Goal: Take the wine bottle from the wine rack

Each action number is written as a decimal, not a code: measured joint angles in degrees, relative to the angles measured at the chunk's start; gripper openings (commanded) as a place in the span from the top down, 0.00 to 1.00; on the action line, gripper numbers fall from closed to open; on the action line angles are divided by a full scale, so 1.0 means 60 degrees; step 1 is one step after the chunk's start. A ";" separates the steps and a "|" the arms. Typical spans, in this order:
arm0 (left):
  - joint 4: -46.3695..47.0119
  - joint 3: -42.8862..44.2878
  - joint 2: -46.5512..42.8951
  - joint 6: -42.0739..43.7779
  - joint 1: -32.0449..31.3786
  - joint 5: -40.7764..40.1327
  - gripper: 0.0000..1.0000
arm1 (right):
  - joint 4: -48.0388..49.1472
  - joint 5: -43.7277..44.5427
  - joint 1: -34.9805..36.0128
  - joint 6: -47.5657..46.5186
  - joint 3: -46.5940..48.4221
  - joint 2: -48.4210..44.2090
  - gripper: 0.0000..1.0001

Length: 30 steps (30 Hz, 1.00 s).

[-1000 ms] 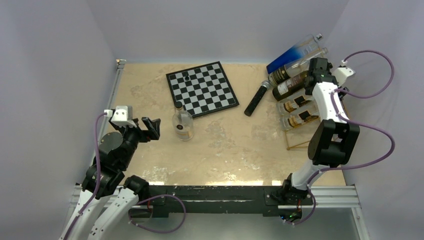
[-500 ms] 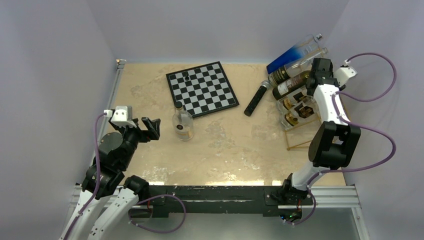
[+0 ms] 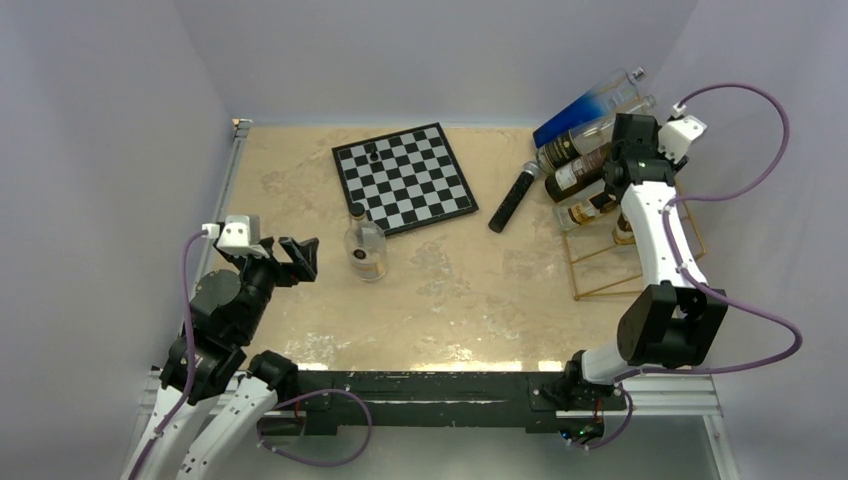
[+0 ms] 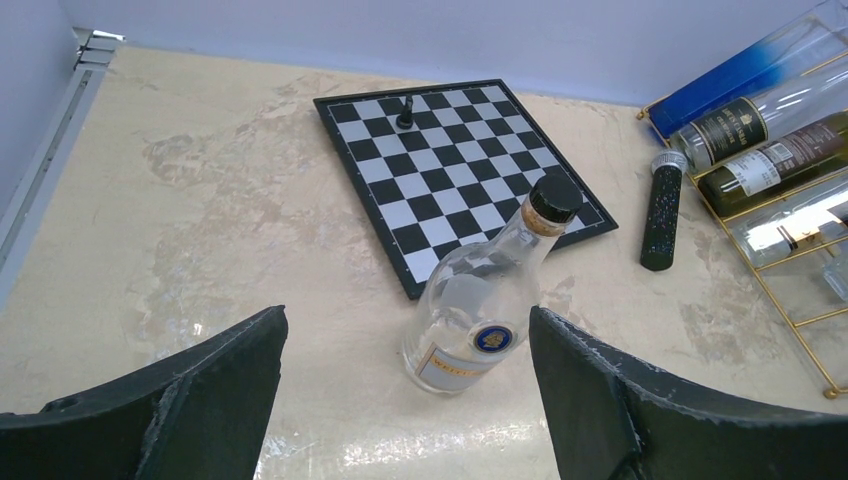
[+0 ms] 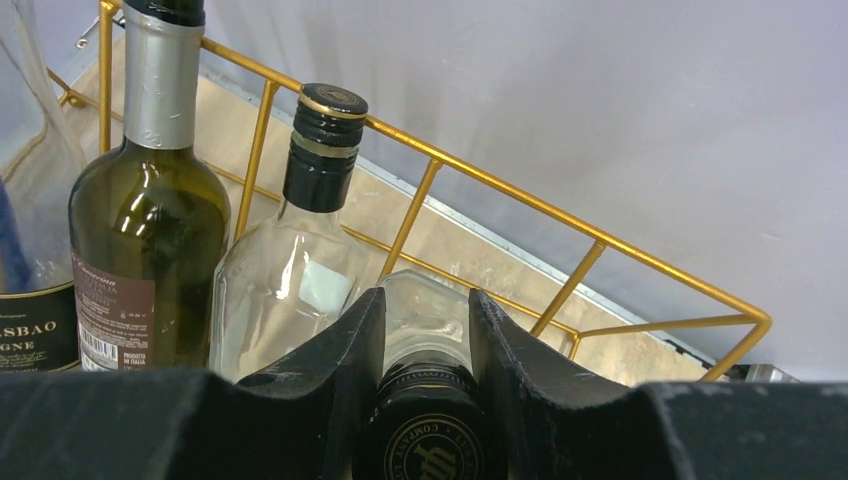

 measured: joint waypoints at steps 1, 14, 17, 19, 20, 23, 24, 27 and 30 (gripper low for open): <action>0.0000 0.0000 -0.0007 0.0000 0.0000 0.0004 0.06 | -0.0018 0.0000 0.0040 -0.0029 0.0000 -0.0062 1.00; 0.0000 0.0000 -0.0237 0.0000 0.0000 0.0073 0.05 | 0.0248 0.0025 0.1985 -0.1530 -0.0353 -0.1202 1.00; 0.0000 0.0000 -0.0288 0.0000 0.0000 0.0073 0.05 | 0.0652 0.0182 0.2550 -0.2277 -0.0350 -0.1727 1.00; 0.0000 0.0000 -0.0295 0.0000 0.0000 0.0073 0.06 | 0.0769 0.0273 0.2947 -0.2692 -0.0288 -0.2047 1.00; -0.0004 0.0000 -0.0295 0.0000 0.0000 0.0073 0.05 | 0.0761 0.0273 0.3140 -0.2863 -0.0200 -0.2153 1.00; -0.0004 0.0000 -0.0313 0.0004 0.0000 0.0073 0.05 | 0.0681 0.0208 0.3741 -0.3180 0.0153 -0.2364 1.00; -0.0004 0.0000 -0.0328 0.0004 0.0000 0.0073 0.06 | 0.0634 0.0142 0.3927 -0.3220 0.0229 -0.2426 1.00; -0.0004 0.0000 -0.0404 0.0004 0.0000 0.0066 0.05 | 0.0310 -0.0291 0.4750 -0.3264 0.0437 -0.2681 1.00; -0.0004 0.0000 -0.0474 0.0004 0.0000 0.0040 0.06 | 0.0000 -0.1104 0.5508 -0.3166 0.0477 -0.2914 1.00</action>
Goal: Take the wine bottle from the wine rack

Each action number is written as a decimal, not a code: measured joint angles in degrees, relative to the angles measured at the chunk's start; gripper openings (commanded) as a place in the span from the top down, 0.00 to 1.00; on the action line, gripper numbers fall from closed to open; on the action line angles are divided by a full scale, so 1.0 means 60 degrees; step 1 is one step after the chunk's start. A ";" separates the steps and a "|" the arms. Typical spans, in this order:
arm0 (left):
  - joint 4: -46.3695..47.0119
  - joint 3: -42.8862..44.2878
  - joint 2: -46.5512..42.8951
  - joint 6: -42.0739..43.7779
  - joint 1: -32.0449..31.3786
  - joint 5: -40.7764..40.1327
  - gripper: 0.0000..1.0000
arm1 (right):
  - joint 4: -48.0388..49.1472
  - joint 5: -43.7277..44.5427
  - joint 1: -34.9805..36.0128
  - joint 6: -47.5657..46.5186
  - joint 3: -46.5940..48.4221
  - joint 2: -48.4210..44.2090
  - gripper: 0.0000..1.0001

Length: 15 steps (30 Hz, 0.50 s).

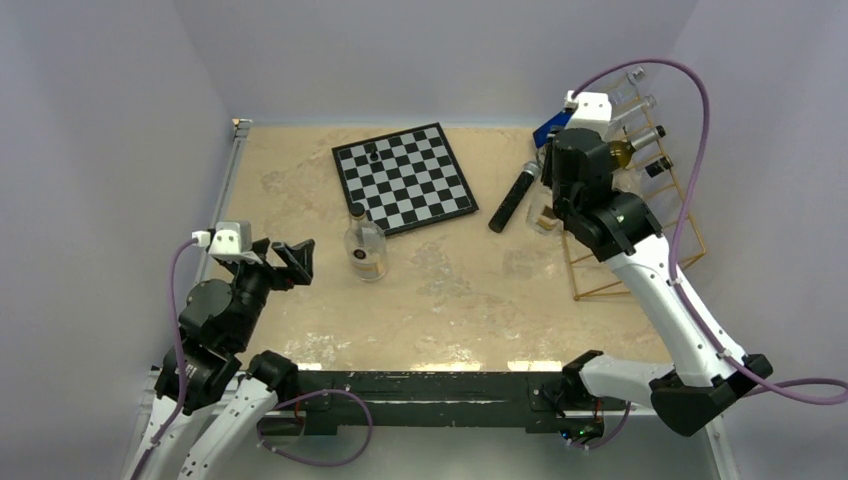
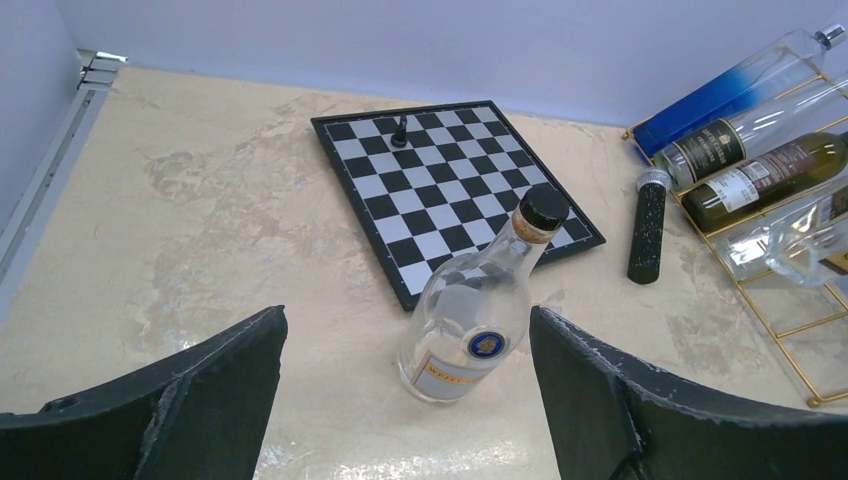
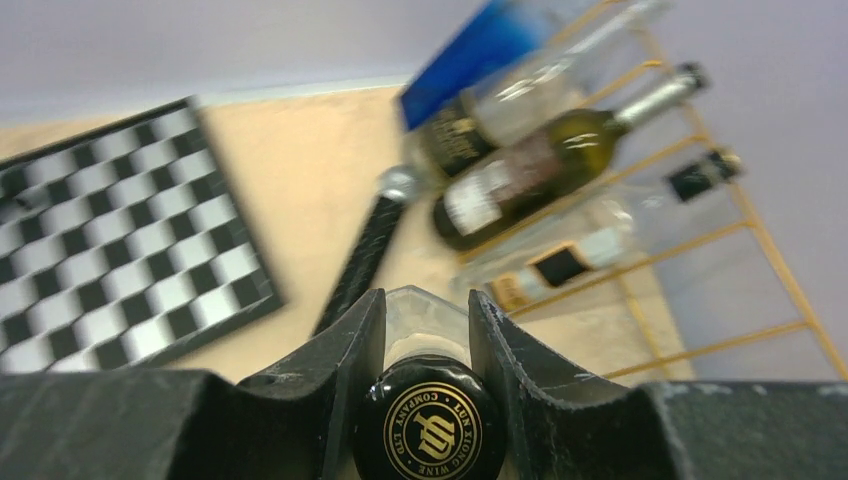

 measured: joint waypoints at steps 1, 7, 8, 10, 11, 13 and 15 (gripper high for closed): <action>-0.0004 0.0000 -0.0026 0.0000 0.0000 -0.0029 0.06 | -0.0124 -0.0426 0.0226 0.0080 0.0000 -0.0066 1.00; -0.0022 0.0000 -0.0208 0.0000 0.0000 -0.0255 0.06 | -0.0117 -0.3118 0.1093 0.0627 -0.0157 -0.0069 1.00; -0.0022 0.0000 -0.0229 0.0000 0.0000 -0.0284 0.06 | -0.0058 -0.3457 0.1257 0.0699 -0.0168 0.0018 1.00; -0.0025 0.0000 -0.0251 0.0000 0.0000 -0.0324 0.06 | 0.0117 -0.3963 0.1614 0.0798 -0.0168 0.0299 1.00; -0.0025 0.0000 -0.0251 0.0000 0.0000 -0.0339 0.06 | 0.0248 -0.4197 0.1807 0.0816 -0.0168 0.0506 1.00; -0.0029 0.0000 -0.0251 0.0000 0.0000 -0.0342 0.06 | 0.0550 -0.4561 0.2171 0.0827 -0.0168 0.0998 1.00; -0.0029 0.0000 -0.0251 -0.0004 0.0000 -0.0342 0.06 | 0.0852 -0.4827 0.2488 0.0812 -0.0164 0.1563 1.00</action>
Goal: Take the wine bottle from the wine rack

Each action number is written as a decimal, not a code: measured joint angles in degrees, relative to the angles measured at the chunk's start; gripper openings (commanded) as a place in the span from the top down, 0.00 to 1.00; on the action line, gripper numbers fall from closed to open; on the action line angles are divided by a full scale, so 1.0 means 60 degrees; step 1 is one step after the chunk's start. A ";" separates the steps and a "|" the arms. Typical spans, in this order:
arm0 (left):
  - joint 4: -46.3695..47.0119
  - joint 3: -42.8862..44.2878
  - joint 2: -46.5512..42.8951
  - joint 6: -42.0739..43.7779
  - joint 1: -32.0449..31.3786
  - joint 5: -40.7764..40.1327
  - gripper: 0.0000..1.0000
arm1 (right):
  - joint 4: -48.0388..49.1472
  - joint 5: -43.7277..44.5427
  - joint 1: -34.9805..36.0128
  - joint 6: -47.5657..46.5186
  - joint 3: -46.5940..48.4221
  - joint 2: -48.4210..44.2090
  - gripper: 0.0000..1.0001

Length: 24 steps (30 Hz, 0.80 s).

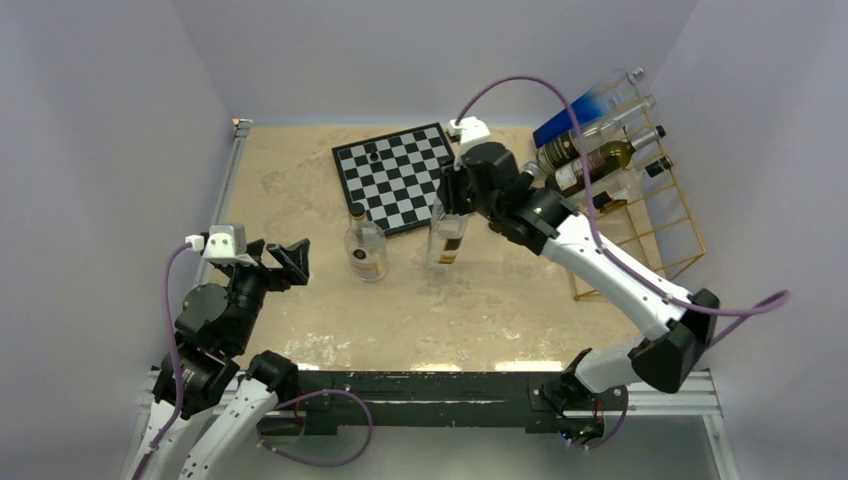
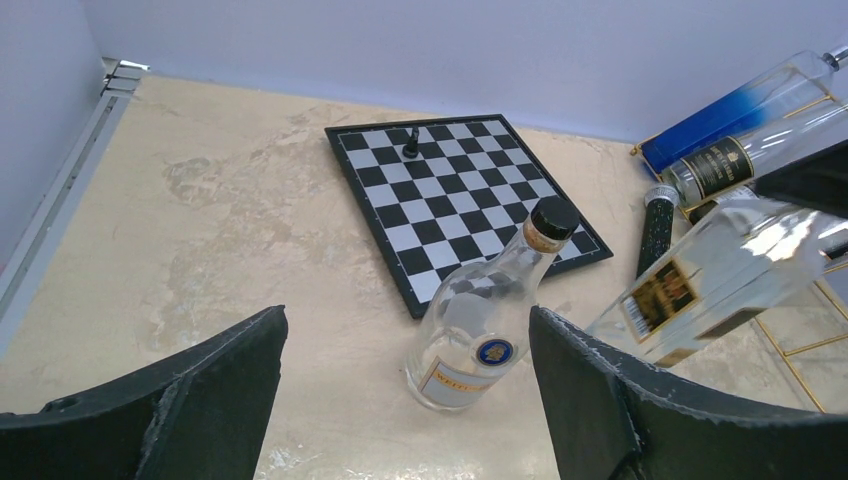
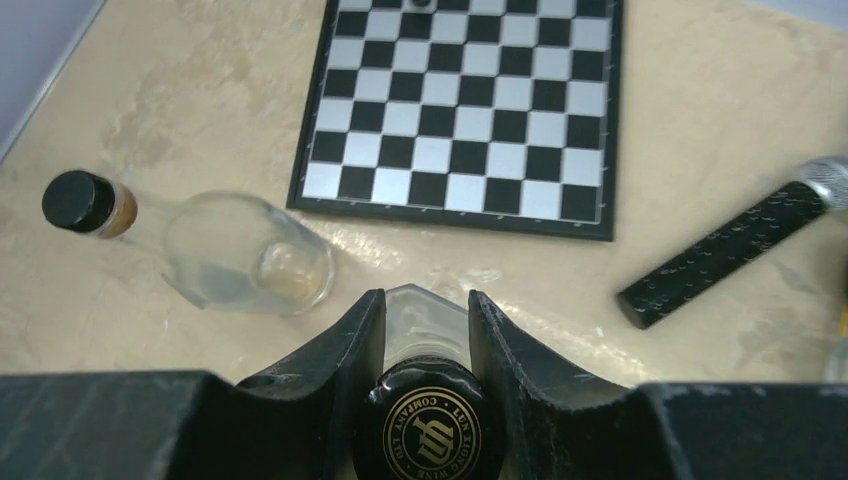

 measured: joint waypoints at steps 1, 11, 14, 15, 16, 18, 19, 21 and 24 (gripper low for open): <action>0.0000 0.0000 0.0000 0.0004 0.0000 0.0000 0.06 | 0.0138 -0.0109 0.0142 -0.0018 0.0000 0.0302 1.00; -0.0004 0.0000 -0.0022 0.0004 0.0000 -0.0004 0.06 | 0.1650 -0.0772 0.1035 -0.0586 -0.0233 0.1555 1.00; -0.0004 0.0000 -0.0022 0.0004 0.0000 0.0000 0.06 | 0.2036 -0.0754 0.1224 -0.0798 -0.0251 0.1767 1.00; -0.0004 0.0000 -0.0022 0.0004 0.0000 0.0000 0.06 | 0.2208 -0.0729 0.1286 -0.0878 -0.0291 0.1840 1.00; -0.0004 0.0000 -0.0022 0.0004 0.0000 0.0000 0.06 | 0.2426 -0.0707 0.1341 -0.0969 -0.0393 0.1891 1.00; -0.0004 0.0000 -0.0022 0.0004 0.0000 0.0004 0.06 | 0.2754 -0.0656 0.1424 -0.1093 -0.0590 0.2000 0.98; -0.0004 0.0000 -0.0022 0.0004 0.0000 0.0004 0.06 | 0.2805 -0.0630 0.1450 -0.1147 -0.0612 0.2076 0.94; -0.0004 0.0000 -0.0022 0.0004 0.0000 0.0004 0.06 | 0.2892 -0.0546 0.1490 -0.1249 -0.0612 0.2269 0.79; -0.0004 0.0000 -0.0022 0.0004 0.0000 0.0004 0.06 | 0.2983 -0.0441 0.1508 -0.1304 -0.0612 0.2379 0.62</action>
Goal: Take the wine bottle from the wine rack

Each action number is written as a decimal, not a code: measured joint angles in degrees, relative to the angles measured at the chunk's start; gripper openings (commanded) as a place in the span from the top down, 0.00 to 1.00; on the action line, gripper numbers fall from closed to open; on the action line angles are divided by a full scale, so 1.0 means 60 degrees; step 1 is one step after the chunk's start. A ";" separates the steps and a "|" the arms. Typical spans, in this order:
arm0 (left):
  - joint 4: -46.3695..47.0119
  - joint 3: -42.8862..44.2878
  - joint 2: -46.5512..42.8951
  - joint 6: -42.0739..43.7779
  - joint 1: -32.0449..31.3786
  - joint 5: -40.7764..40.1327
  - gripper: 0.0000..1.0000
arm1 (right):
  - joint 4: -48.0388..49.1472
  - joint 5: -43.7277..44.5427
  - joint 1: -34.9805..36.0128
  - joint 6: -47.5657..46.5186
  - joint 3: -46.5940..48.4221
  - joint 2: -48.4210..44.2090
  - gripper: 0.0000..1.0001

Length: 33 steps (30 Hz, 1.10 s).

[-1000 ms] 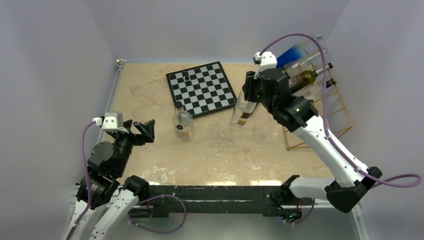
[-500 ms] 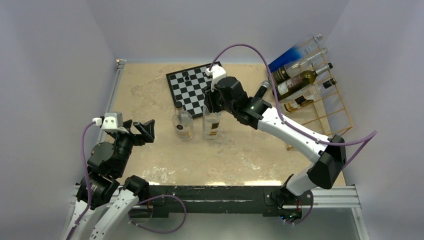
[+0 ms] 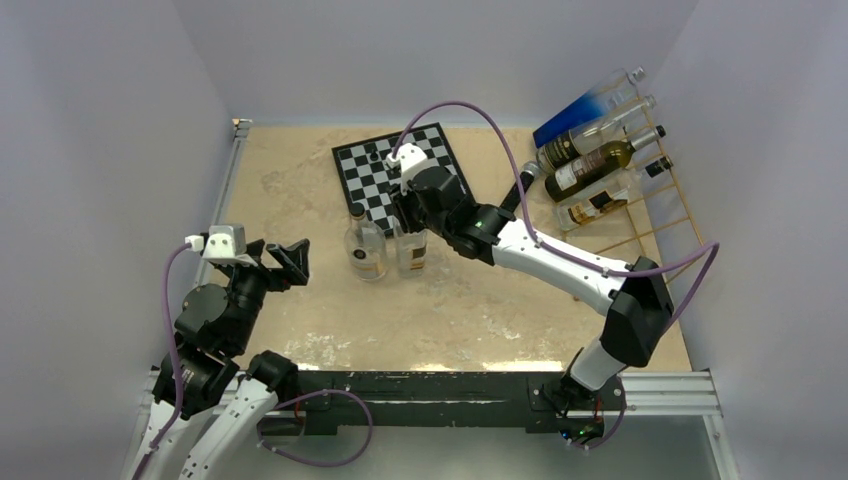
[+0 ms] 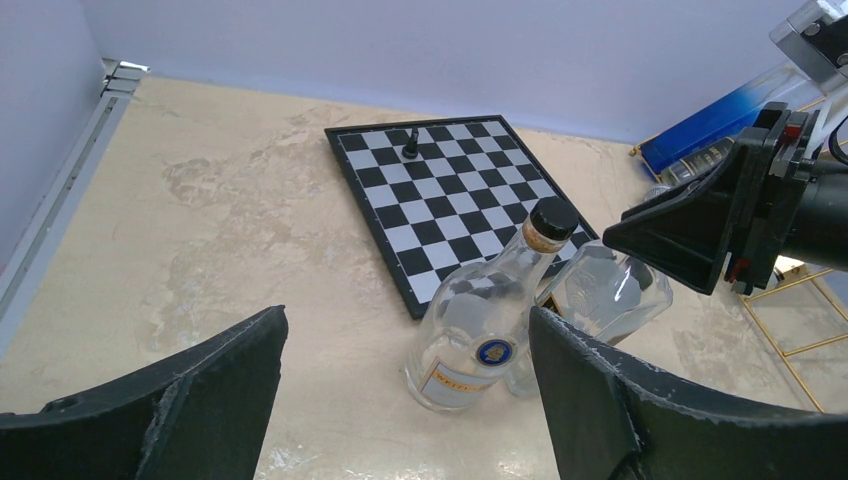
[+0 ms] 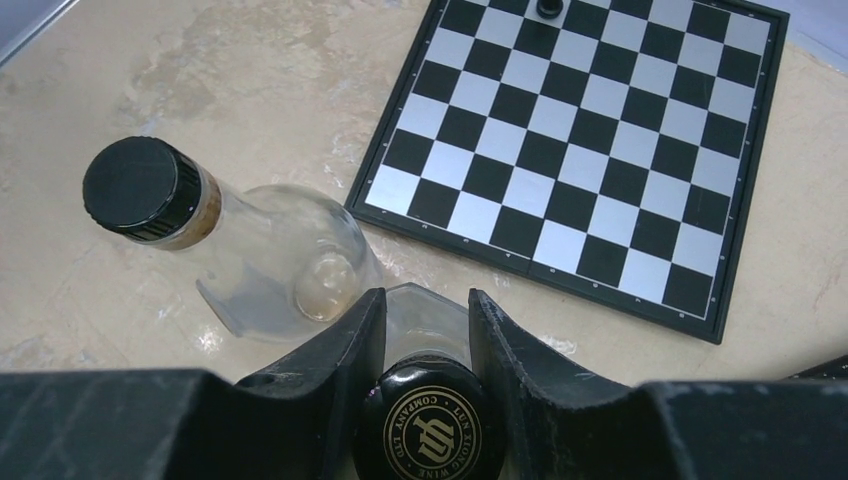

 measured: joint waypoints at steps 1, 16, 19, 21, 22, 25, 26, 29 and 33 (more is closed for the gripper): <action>0.0000 0.0000 0.0000 0.0000 0.0000 0.0000 0.06 | -0.0004 0.0058 0.0015 -0.0007 0.0000 0.0000 0.58; 0.0000 0.0000 0.0000 0.0000 0.0000 0.0007 0.06 | -0.0033 0.1381 0.0044 0.0291 0.0200 -0.1344 0.21; 0.0000 0.0000 0.0004 0.0000 0.0000 0.0007 0.06 | -0.0219 0.2594 0.0022 0.0284 0.0419 -0.1694 0.20; 0.0000 0.0000 0.0004 0.0000 0.0000 0.0015 0.06 | -0.0208 0.3435 -0.0066 0.0171 0.0419 -0.1858 0.18; 0.0000 0.0000 0.0004 0.0000 0.0000 0.0015 0.06 | -0.0182 0.3770 -0.0142 0.0146 0.0415 -0.1891 0.18; 0.0000 0.0000 0.0004 0.0000 0.0000 0.0018 0.06 | -0.0182 0.5089 -0.0747 0.0240 0.0375 -0.1912 0.17; -0.0004 0.0000 0.0004 0.0000 0.0000 0.0018 0.06 | -0.0222 0.5497 -0.1064 0.0317 0.0339 -0.1909 0.16; 0.0000 0.0000 0.0004 0.0000 0.0000 0.0018 0.06 | -0.0244 0.6539 -0.2109 0.0510 0.0178 -0.1887 0.15; 0.0000 0.0000 0.0004 0.0000 0.0000 0.0076 0.06 | -0.0495 0.7861 -0.3643 0.1016 0.0189 -0.1577 0.11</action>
